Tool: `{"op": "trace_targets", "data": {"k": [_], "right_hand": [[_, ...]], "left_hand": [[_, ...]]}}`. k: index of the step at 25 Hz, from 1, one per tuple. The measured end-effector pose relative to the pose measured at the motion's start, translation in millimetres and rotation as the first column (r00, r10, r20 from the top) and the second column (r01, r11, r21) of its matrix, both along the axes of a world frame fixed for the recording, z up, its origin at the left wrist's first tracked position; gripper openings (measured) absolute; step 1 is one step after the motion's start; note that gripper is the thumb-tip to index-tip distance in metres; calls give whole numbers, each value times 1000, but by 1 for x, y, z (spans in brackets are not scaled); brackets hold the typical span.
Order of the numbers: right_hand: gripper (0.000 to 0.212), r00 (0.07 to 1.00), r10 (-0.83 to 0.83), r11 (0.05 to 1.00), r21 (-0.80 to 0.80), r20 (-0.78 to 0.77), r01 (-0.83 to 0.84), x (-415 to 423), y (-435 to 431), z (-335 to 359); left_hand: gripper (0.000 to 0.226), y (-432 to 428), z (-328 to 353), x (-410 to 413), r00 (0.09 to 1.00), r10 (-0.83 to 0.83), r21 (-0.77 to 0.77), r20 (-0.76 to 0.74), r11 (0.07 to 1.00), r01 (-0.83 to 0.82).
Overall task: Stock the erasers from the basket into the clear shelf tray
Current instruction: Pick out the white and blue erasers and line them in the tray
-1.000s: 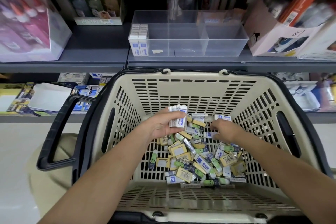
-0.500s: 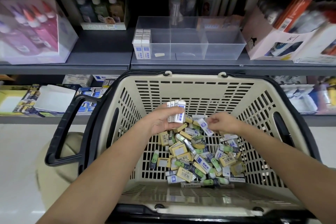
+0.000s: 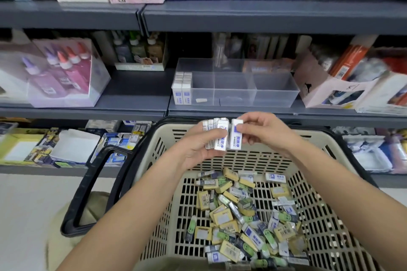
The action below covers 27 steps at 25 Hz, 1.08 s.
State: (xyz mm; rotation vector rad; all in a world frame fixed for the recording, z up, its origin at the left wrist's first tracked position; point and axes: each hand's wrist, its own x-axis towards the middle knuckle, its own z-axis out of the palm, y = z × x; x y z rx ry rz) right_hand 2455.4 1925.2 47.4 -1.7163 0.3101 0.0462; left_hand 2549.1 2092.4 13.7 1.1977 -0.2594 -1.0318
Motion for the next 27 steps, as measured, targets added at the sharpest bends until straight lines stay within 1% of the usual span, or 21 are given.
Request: {"op": "trace_targets", "data": {"k": [1,2,4,8,9,10,11,12,13,14,16,18,20,22,24,25,26,27], "right_hand": [[8,999,-21,1000,-5,25,21,7,-2,8],[8,997,-52,999,-15,56,53,16,-5,15],[14,984,-120,990,-51,133,128,37,-8,26],[19,950,-214,948,-186,226,257,94,-10,36],[18,943,-226,919,-267,244,290,110,-9,36],[14,941,-215,867,-391,263,308,124,-9,36],[10,948,-177,792,-533,264,296,136,-7,35],[6,964,-123,719,-648,234,249,146,-5,33],[1,982,-72,678,-714,173,175,154,-2,31],[3,994,-31,664,-741,103,98,162,2,28],[10,1000,23,646,-763,-11,-24,171,7,21],[17,993,75,583,-804,-88,-115,176,11,18],[26,983,135,525,-832,-125,-178,179,12,16],[29,974,180,507,-836,-138,-212,177,13,16],[30,976,179,499,-843,-125,-199,174,15,20],[31,984,163,495,-857,-72,-145,171,17,22],[30,990,143,510,-858,13,-62,167,20,25],[29,986,133,566,-825,101,8,162,24,28]], "left_hand": [[46,0,6,7,998,54,-12,9,998,-54],[40,2,11,16,992,122,-24,21,992,-122],[28,6,18,36,966,257,-45,42,966,-255],[23,16,19,66,889,447,-68,95,894,-442],[23,18,17,72,872,481,-76,94,877,-475],[23,21,14,76,858,506,-84,88,862,-499],[22,23,11,79,848,524,-92,74,851,-518],[22,24,9,82,842,536,-101,54,842,-530],[22,25,7,84,840,542,-107,30,837,-537],[22,25,6,86,839,543,-107,15,835,-539],[24,24,3,87,848,530,-92,31,846,-525],[27,23,2,88,862,505,-81,48,862,-500],[27,24,2,89,864,503,-80,29,862,-500],[25,24,3,91,859,512,-81,1,856,-510],[25,24,4,90,867,499,-95,-6,862,-497],[25,23,5,89,874,486,-108,-10,869,-484],[25,23,6,87,882,471,-123,-17,874,-469],[25,22,6,86,889,457,-141,-24,879,-456]]}}
